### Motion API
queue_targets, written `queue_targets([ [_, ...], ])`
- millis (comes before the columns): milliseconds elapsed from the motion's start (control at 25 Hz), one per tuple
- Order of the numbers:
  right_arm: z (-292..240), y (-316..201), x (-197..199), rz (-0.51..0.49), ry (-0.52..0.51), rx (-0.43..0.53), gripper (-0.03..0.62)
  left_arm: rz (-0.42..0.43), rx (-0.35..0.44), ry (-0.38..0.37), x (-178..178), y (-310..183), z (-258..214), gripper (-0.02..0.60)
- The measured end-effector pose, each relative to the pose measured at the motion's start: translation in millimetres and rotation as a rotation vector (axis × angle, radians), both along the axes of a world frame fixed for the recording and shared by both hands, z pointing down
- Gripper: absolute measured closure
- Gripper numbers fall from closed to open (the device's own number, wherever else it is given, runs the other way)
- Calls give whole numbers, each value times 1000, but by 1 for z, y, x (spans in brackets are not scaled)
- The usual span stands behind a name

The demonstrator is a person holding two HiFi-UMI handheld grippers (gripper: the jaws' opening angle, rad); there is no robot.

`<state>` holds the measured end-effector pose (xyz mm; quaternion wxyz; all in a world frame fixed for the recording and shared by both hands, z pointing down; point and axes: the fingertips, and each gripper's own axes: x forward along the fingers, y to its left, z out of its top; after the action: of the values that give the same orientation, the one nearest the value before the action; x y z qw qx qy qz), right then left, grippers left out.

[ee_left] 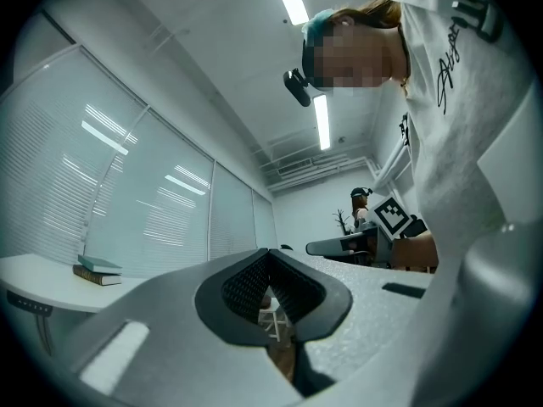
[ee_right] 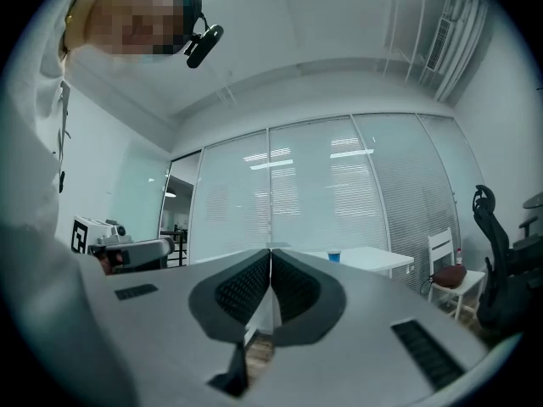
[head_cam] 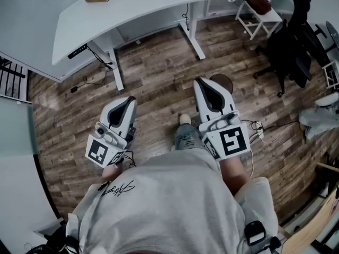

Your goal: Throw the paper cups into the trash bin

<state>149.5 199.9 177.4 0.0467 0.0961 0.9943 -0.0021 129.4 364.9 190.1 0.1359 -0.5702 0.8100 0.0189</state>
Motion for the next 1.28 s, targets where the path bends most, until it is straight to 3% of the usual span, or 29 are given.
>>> queue_targets([
  [880, -1, -50, -111, 7, 14, 21, 583, -19, 4, 13, -103, -47, 0, 578],
  [1280, -5, -77, -155, -35, 17, 30, 583, -20, -10, 2, -148, -81, -11, 578],
])
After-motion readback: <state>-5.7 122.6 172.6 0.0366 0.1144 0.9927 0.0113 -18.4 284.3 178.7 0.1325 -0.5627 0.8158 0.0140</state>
